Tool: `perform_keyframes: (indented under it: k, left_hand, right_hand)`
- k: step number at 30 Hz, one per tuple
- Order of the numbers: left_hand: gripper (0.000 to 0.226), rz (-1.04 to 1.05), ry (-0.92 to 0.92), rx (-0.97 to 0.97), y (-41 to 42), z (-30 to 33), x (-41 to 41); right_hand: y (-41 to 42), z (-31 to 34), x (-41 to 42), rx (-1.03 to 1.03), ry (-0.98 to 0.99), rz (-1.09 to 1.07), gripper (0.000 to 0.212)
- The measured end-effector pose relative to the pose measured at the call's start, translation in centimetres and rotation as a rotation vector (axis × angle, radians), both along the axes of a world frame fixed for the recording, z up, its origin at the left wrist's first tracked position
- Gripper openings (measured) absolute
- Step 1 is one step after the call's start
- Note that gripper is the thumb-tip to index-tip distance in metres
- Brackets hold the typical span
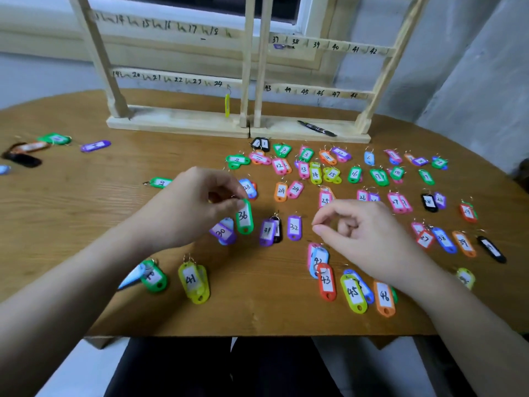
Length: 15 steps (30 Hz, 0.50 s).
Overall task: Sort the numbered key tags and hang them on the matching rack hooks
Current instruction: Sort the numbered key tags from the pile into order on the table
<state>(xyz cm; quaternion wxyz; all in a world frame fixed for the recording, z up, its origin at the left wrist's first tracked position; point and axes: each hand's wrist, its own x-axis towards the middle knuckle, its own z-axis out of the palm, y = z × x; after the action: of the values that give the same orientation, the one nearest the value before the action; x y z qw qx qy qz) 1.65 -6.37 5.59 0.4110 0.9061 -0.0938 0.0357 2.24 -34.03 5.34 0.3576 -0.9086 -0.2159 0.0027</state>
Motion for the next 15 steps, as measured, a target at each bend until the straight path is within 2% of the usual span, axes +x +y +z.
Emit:
perform_keyframes:
  k: [15]
  left_hand:
    - [0.002,0.054,0.069,-0.099,3.8,-0.7,0.1]
  right_hand:
    - [4.9,0.3,2.1,-0.023,0.022,0.095,0.011]
